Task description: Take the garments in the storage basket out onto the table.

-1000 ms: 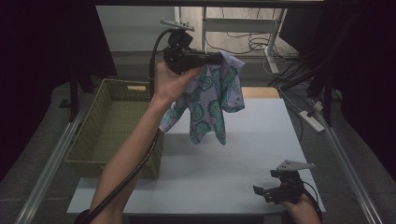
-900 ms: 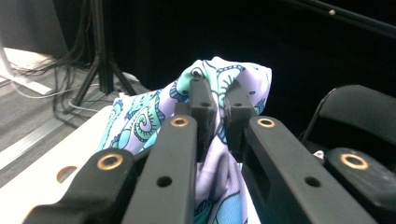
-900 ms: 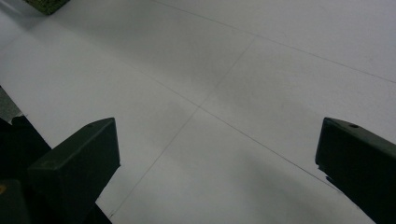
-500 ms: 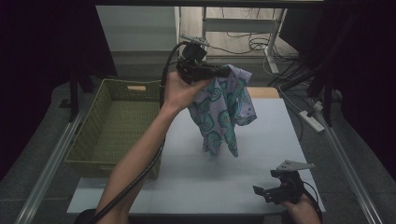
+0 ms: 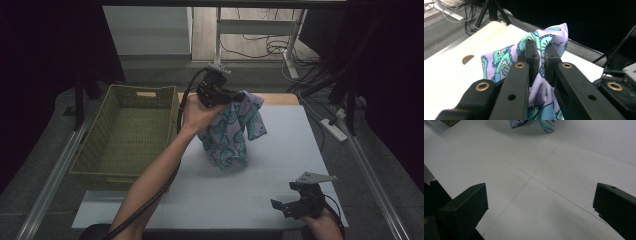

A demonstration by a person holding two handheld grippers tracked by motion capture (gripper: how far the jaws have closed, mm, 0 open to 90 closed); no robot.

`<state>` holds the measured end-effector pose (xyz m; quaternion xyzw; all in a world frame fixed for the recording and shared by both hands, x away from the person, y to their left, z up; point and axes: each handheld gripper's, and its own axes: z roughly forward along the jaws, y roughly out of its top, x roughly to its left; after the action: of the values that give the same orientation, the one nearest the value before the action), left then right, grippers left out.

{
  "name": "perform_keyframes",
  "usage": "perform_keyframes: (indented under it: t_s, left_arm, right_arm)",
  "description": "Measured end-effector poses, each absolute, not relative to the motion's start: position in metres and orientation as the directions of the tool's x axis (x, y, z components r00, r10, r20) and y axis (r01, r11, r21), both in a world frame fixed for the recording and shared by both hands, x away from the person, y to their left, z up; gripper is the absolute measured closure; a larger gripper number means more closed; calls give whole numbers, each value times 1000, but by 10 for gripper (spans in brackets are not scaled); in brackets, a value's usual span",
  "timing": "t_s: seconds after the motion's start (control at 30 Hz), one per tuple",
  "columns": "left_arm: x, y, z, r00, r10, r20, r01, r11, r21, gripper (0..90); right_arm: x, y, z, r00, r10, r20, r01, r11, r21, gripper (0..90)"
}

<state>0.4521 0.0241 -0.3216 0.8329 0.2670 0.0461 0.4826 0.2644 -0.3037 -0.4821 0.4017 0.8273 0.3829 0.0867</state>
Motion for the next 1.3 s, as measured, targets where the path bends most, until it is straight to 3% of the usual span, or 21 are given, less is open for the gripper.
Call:
perform_keyframes:
  t_s: [0.53, 0.73, 1.3]
  left_arm:
    - [459, 16, -398, 864, 481, -147, 404, -490, 772, 827]
    - [460, 15, -423, 835, 508, -210, 478, -482, 735, 831]
    - [459, 15, -491, 788, 584, -196, 550, -523, 651, 821]
  right_arm:
    - [264, -302, -482, -669, 728, 153, 593, 398, 700, 2]
    - [264, -302, -483, -669, 728, 152, 595, 402, 696, 2]
    - [264, -300, -483, -678, 722, 139, 589, 421, 690, 2]
